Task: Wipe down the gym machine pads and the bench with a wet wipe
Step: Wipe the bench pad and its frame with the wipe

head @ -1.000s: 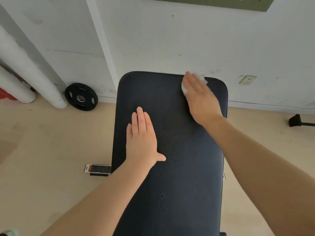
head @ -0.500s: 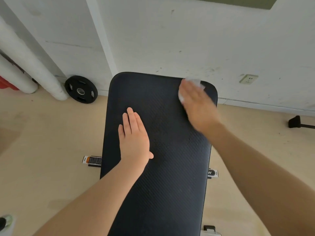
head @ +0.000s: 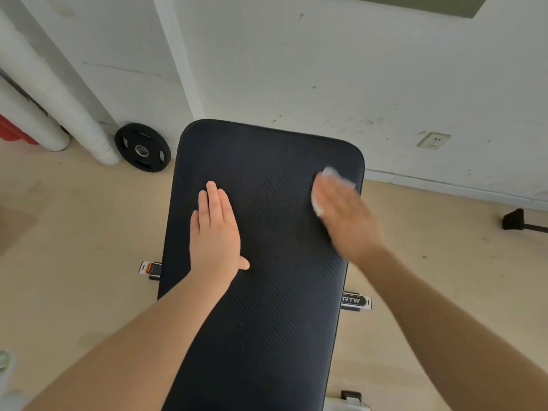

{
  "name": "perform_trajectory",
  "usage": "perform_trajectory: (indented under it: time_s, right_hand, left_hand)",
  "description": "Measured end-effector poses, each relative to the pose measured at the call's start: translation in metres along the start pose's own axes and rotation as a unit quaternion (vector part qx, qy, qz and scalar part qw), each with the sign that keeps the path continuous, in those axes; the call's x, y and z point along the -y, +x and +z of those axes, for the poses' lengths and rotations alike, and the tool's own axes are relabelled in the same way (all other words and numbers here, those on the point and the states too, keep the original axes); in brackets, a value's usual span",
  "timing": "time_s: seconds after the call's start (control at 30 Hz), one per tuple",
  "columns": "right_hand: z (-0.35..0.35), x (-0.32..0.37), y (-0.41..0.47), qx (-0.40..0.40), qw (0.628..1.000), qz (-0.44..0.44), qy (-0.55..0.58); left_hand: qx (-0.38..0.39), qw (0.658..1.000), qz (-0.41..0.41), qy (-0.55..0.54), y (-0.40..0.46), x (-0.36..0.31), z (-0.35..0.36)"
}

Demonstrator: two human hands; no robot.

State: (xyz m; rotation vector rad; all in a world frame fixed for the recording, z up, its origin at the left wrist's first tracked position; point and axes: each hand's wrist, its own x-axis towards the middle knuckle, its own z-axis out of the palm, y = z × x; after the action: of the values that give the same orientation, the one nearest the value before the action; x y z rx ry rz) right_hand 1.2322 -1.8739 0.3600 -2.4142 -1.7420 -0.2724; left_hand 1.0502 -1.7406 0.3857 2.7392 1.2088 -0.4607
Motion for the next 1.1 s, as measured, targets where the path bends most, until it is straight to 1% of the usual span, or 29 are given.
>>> perform_trajectory:
  time_s: [0.03, 0.07, 0.13, 0.17, 0.23, 0.27, 0.37, 0.43, 0.47, 0.5, 0.6, 0.63, 0.7, 0.73, 0.77, 0.8, 0.83, 0.87, 0.93, 0.97, 1.03, 1.07, 1.1]
  right_hand:
    - [-0.007, -0.012, 0.015, -0.009, 0.999, 0.034, -0.008]
    - [-0.012, -0.022, 0.026, -0.003, 0.998, 0.044, -0.033]
    - [-0.01, -0.029, 0.028, 0.022, 0.998, 0.057, -0.032]
    - [-0.006, -0.024, 0.021, 0.004, 0.998, 0.063, -0.027]
    - [0.013, -0.005, -0.014, -0.017, 1.0, 0.012, -0.019]
    - [0.023, 0.009, -0.039, -0.01, 1.0, -0.006, -0.014]
    - [0.03, 0.055, -0.108, 0.054, 0.997, -0.048, -0.009]
    - [0.029, 0.063, -0.123, 0.08, 0.994, -0.074, 0.014]
    - [0.03, 0.06, -0.119, 0.068, 0.995, -0.073, 0.012]
    - [0.028, 0.053, -0.109, 0.056, 0.997, -0.05, 0.007]
    - [0.013, 0.029, -0.063, -0.015, 0.994, 0.107, 0.018]
    - [0.008, 0.026, -0.052, -0.008, 0.989, 0.149, 0.02]
    - [0.008, 0.032, -0.038, -0.01, 0.984, 0.179, 0.019]
    - [0.01, 0.04, -0.037, -0.035, 0.981, 0.189, 0.034]
    - [0.017, 0.055, -0.042, -0.053, 0.982, 0.177, 0.027]
    - [0.029, 0.074, -0.05, -0.06, 0.987, 0.144, 0.026]
    - [0.04, 0.095, -0.062, -0.041, 0.994, 0.097, 0.023]
    - [0.048, 0.117, -0.074, -0.004, 0.997, 0.067, 0.028]
    - [0.048, 0.144, -0.089, 0.045, 0.997, 0.039, 0.052]
    - [0.045, 0.147, -0.089, 0.05, 0.996, 0.025, 0.067]
    - [0.035, 0.134, -0.08, 0.045, 0.997, -0.003, 0.055]
    - [0.029, 0.122, -0.072, 0.047, 0.998, 0.01, 0.045]
    - [0.024, 0.107, -0.063, 0.023, 0.998, 0.039, 0.034]
  left_hand:
    - [-0.002, 1.0, 0.001, 0.001, 0.0, 0.001, 0.001]
    - [-0.004, 1.0, 0.002, 0.0, 0.001, 0.001, 0.002]
    - [-0.006, 1.0, 0.002, -0.004, 0.0, 0.0, 0.001]
    - [-0.007, 1.0, 0.003, -0.005, 0.0, 0.0, 0.001]
    - [-0.012, 1.0, 0.004, -0.009, -0.001, 0.001, 0.0]
    - [-0.014, 1.0, 0.005, -0.015, -0.001, 0.002, -0.001]
    - [-0.017, 0.999, 0.01, -0.034, -0.004, 0.002, -0.004]
    - [-0.022, 0.999, 0.01, -0.039, -0.005, 0.002, -0.004]
    - [-0.027, 0.999, 0.011, -0.041, -0.004, 0.003, -0.003]
    - [-0.03, 0.999, 0.013, -0.043, -0.004, 0.003, -0.002]
    - [-0.034, 0.998, 0.024, -0.053, -0.002, 0.008, 0.002]
    - [-0.036, 0.997, 0.028, -0.059, -0.002, 0.009, 0.003]
    - [-0.044, 0.995, 0.042, -0.076, -0.002, 0.012, 0.003]
    - [-0.047, 0.993, 0.056, -0.092, -0.002, 0.013, 0.003]
    - [-0.049, 0.99, 0.072, -0.109, -0.006, 0.018, 0.004]
    - [-0.052, 0.987, 0.088, -0.121, -0.013, 0.025, 0.006]
    - [-0.054, 0.985, 0.102, -0.127, -0.022, 0.033, 0.009]
    - [-0.057, 0.984, 0.113, -0.124, -0.032, 0.042, 0.014]
    - [-0.054, 0.986, 0.103, -0.122, -0.052, 0.061, 0.026]
    - [-0.042, 0.988, 0.084, -0.121, -0.058, 0.07, 0.032]
    - [-0.008, 0.993, 0.05, -0.108, -0.064, 0.083, 0.044]
    - [0.004, 0.994, 0.045, -0.103, -0.065, 0.087, 0.048]
    - [0.013, 0.993, 0.045, -0.104, -0.064, 0.089, 0.051]
